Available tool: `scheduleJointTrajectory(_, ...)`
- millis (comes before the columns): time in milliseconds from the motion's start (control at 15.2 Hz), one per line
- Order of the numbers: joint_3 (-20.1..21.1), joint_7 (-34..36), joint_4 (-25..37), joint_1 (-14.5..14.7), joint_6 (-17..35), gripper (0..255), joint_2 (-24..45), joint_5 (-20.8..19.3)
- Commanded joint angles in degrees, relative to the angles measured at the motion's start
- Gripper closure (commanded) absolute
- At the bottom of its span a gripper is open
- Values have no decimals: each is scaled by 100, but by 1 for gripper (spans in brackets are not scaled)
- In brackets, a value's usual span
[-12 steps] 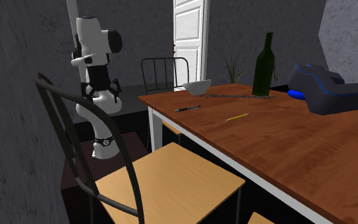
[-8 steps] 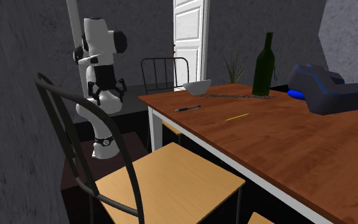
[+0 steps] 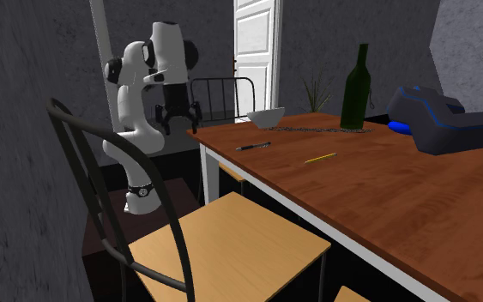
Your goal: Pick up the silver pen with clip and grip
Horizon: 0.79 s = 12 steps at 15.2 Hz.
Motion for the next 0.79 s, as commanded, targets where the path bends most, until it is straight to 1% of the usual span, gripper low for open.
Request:
scheduleJointTrajectory(0, 390, 819, 232, -105, 11, 0, 195, 137)
scheduleJointTrajectory(198, 937, 1926, 745, -350, 33, 0, 666, 201)
scheduleJointTrajectory(396, 1498, 3065, 1362, -636, 45, 0, 1252, 125)
scheduleJointTrajectory(594, 2092, 4261, 2082, -942, 28, 0, 1973, -137)
scheduleJointTrajectory(726, 2509, 5112, 2623, -1122, -15, 0, 2553, -454)
